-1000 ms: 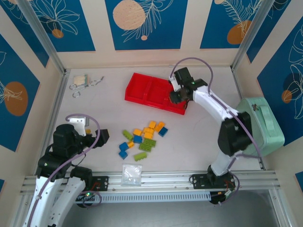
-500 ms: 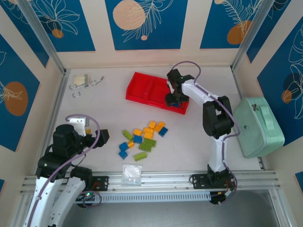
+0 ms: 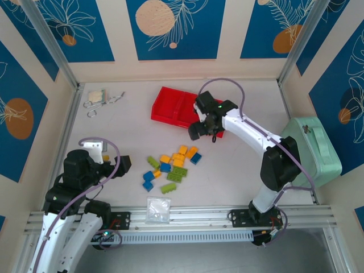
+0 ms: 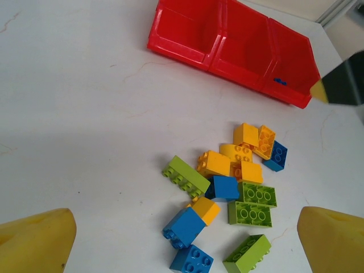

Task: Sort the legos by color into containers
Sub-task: Rotate the lego at the center of the table.

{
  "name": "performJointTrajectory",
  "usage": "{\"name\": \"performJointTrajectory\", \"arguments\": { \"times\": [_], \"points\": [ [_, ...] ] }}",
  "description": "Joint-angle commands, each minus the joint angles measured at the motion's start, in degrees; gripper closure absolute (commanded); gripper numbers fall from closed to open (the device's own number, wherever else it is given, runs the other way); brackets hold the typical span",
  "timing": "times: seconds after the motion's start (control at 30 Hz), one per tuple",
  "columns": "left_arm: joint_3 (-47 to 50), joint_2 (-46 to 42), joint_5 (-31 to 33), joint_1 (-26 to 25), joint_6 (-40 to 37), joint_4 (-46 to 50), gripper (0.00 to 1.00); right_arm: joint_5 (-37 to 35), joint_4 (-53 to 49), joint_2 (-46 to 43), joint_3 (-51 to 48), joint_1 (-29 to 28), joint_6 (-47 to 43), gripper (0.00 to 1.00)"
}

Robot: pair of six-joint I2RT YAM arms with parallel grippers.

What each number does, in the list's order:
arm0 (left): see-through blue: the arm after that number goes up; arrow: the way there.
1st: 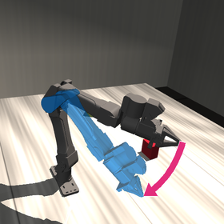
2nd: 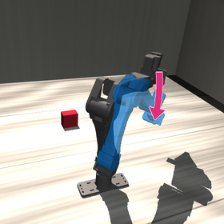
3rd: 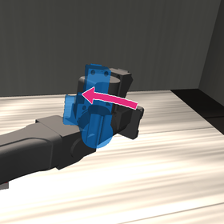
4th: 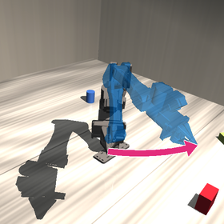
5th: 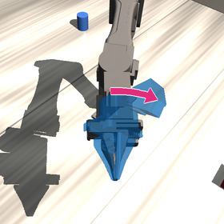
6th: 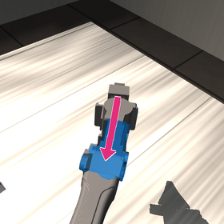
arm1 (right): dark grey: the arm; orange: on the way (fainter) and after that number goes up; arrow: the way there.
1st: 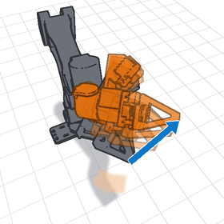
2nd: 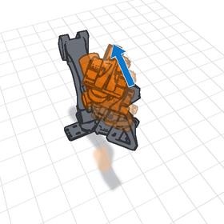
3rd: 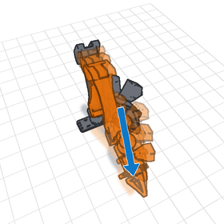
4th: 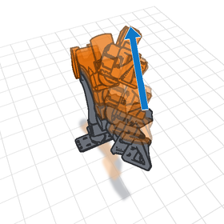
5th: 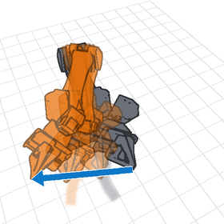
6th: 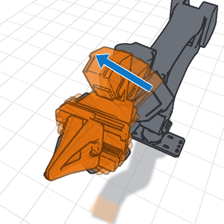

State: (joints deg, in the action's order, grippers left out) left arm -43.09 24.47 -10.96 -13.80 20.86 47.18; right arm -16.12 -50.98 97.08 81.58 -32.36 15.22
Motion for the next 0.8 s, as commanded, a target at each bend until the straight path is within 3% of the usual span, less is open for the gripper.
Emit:
{"name": "performJointTrajectory", "arguments": {
  "times": [0.0,0.07,0.23,0.5,0.77],
  "points": [
    [0.71,-0.52,-0.51,-0.26,-1.00,-1.10,0.01,2.15,-3.48,0.93,-3.55,0.08,19.53,0.17],
    [0.69,-0.56,-0.29,-0.28,-0.92,-0.95,0.01,2.43,-0.89,1.05,-6.90,-1.26,26.50,0.21],
    [0.73,-0.74,-0.42,-0.26,-0.94,-1.04,0.01,-5.09,1.95,3.98,-9.80,-7.95,36.02,0.25],
    [0.73,-0.89,-0.55,-0.27,-1.00,-1.12,0.01,-4.12,3.12,9.53,-9.19,-11.34,35.84,0.29],
    [0.81,-0.91,-0.64,-0.30,-1.01,-1.27,0.01,-5.21,2.89,6.14,-14.24,-9.68,33.06,0.46]
  ]
}}
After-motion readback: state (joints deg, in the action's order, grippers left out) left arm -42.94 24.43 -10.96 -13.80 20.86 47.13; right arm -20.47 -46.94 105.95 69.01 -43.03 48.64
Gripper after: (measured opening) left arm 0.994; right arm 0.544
